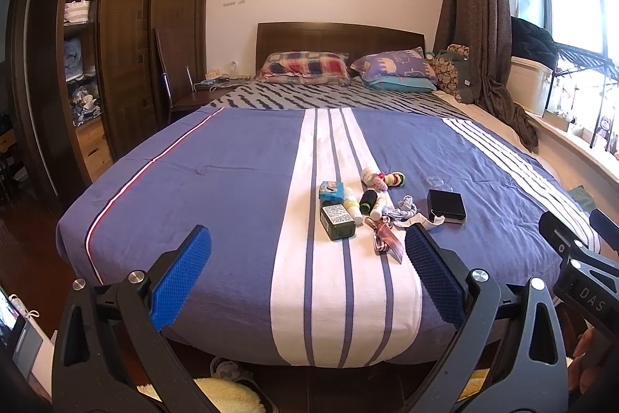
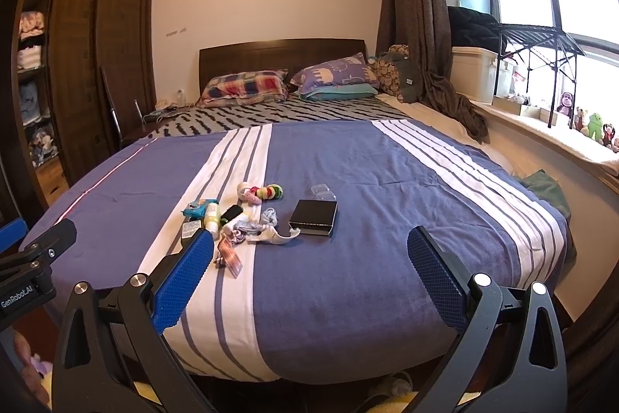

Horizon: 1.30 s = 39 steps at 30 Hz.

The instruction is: Collect trash

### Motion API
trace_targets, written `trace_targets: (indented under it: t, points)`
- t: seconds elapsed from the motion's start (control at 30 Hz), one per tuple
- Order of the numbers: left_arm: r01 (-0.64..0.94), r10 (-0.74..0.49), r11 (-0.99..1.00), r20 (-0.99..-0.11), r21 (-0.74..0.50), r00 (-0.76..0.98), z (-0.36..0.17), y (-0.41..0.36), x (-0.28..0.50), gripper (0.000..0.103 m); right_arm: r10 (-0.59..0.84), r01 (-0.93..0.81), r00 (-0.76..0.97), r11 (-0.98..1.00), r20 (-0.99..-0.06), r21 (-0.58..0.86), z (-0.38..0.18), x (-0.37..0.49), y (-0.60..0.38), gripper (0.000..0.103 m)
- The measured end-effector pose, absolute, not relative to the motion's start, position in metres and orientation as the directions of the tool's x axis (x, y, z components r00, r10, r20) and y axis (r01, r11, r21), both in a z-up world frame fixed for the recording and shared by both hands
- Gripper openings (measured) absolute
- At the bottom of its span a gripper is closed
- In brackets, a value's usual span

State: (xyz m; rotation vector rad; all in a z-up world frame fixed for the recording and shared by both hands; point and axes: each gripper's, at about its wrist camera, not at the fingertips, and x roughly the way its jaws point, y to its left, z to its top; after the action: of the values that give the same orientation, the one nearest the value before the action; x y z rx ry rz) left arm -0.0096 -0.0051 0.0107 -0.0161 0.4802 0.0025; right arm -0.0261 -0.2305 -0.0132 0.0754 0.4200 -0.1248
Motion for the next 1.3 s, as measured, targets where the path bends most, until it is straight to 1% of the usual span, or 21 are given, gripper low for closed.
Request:
trace_targets:
  t: [1.3]
  points:
    - [-0.02, 0.011, 1.0, -0.449, -0.016, 0.894, 0.0123, -0.0031, -0.0106, 0.095, -0.111, 0.147, 0.911, 0.987, -0.397, 0.059, -0.0094, -0.0275, -0.234, 0.1]
